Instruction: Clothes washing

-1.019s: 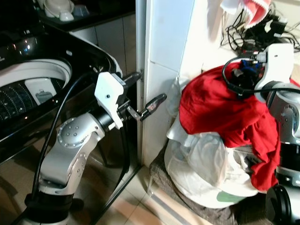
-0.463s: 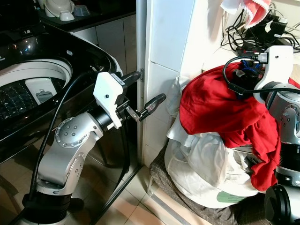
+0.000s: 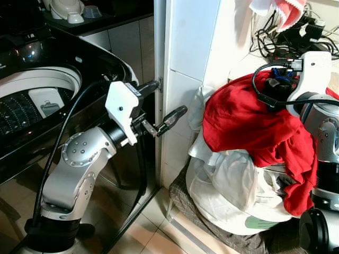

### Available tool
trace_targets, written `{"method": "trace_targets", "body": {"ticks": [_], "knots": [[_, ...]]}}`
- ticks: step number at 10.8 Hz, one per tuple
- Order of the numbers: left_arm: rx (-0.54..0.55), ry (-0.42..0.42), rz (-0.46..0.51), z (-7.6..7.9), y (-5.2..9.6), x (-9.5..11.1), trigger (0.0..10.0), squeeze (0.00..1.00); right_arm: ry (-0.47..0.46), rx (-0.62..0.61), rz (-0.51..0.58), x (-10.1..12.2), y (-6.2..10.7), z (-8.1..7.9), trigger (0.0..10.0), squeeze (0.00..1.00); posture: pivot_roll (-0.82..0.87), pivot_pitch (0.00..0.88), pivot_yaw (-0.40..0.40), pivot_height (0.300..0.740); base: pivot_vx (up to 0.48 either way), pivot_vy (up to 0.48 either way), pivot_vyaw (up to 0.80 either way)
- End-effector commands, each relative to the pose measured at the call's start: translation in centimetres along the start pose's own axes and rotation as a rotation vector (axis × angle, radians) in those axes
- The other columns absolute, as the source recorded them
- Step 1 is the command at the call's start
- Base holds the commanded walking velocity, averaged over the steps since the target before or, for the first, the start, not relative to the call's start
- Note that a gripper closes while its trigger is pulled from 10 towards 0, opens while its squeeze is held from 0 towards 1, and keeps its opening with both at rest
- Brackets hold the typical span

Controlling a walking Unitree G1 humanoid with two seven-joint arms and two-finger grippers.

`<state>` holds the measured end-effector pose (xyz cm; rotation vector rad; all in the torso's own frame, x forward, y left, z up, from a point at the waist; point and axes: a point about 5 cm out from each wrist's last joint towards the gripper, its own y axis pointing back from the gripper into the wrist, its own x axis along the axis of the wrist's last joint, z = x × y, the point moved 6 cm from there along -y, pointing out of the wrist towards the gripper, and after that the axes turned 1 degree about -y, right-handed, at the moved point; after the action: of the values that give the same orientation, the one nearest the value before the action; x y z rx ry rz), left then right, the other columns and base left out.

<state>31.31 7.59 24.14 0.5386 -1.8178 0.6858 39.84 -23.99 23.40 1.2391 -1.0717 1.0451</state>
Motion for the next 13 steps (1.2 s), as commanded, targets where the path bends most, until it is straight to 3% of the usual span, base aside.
{"method": "trace_targets", "body": {"ticks": [1,5,7,10,13], "knots": [[-0.006,-0.017,0.014,0.0,0.0,0.6,10.0,0.0,0.006,-0.003,0.015,0.5,0.2,0.2,0.0,0.0,-0.05,0.0,-0.044,0.74,0.0,0.0,0.0],[-0.002,-0.023,0.017,0.0,0.0,0.7,10.0,0.0,0.045,-0.011,0.036,1.0,0.5,0.4,0.0,0.0,-0.04,0.0,-0.045,0.74,0.0,0.0,0.0],[0.0,-0.026,0.017,0.0,0.1,0.7,10.0,0.0,0.071,-0.005,0.097,1.8,1.0,0.2,0.0,0.0,-0.04,0.0,-0.048,0.74,0.0,0.0,0.0],[0.004,-0.045,0.008,-0.1,0.4,0.6,10.0,0.0,0.314,-0.019,0.198,3.0,2.5,-0.1,0.0,0.0,-0.04,0.0,-0.047,0.74,0.0,0.0,0.0],[0.0,-0.047,0.005,-0.1,0.5,0.6,10.0,0.0,0.383,-0.05,0.197,2.7,3.4,0.3,0.0,0.0,-0.05,0.0,-0.041,0.74,0.0,0.0,0.0]]}}
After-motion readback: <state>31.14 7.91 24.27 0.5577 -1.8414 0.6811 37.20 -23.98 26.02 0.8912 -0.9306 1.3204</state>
